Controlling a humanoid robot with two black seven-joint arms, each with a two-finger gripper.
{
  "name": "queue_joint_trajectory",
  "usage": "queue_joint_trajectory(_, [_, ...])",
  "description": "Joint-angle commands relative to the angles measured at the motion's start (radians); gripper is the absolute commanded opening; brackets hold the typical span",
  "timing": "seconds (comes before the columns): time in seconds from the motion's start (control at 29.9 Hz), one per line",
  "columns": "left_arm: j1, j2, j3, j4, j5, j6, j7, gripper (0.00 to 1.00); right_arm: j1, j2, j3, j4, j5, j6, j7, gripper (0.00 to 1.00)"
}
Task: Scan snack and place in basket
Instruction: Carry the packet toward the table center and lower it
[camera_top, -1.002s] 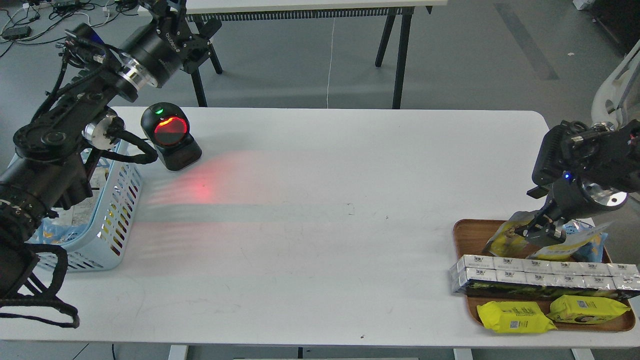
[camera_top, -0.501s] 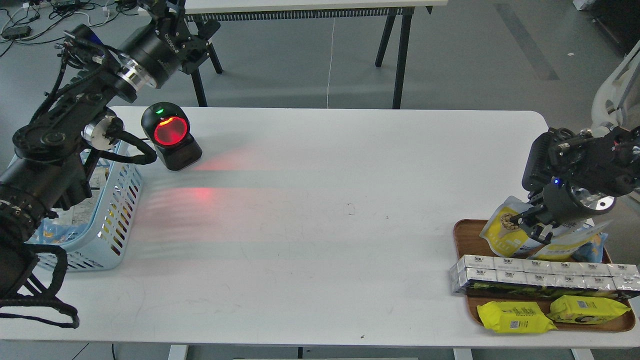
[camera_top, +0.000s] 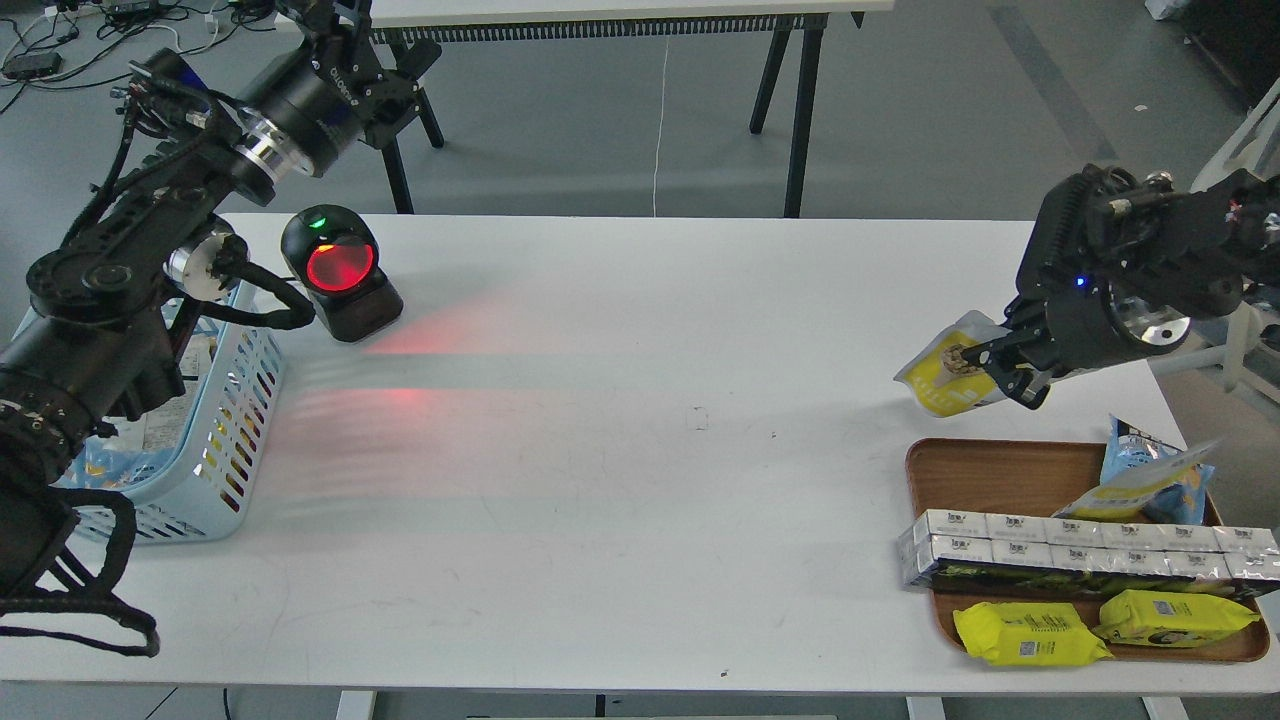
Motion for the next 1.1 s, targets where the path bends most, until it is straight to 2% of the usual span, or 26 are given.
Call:
queue_joint_trajectory(0.0, [0.000, 0.000, 0.002, 0.001, 0.001, 0.000, 0.000, 1.00, 0.040, 0.109, 0.031, -0.001, 0.029, 0.000, 0.000, 0.00])
queue_joint_trajectory(0.27, [-0.008, 0.012, 0.043, 0.011, 0.001, 0.000, 0.000, 1.00, 0.090, 0.415, 0.041, -0.070, 0.047, 0.000, 0.000, 0.00])
queue_joint_trajectory(0.63, [0.000, 0.014, 0.043, 0.014, 0.000, 0.000, 0.000, 1.00, 0.054, 0.748, 0.042, -0.292, 0.053, 0.000, 0.000, 0.00])
queue_joint_trajectory(0.84, [-0.003, 0.014, 0.043, 0.014, 0.000, 0.000, 0.000, 1.00, 0.032, 0.850, 0.042, -0.345, 0.053, 0.000, 0.000, 0.00])
queue_joint_trajectory(1.07, [-0.003, 0.015, 0.043, 0.014, 0.000, 0.000, 0.000, 1.00, 0.012, 0.850, 0.036, -0.403, 0.053, 0.000, 0.000, 0.00])
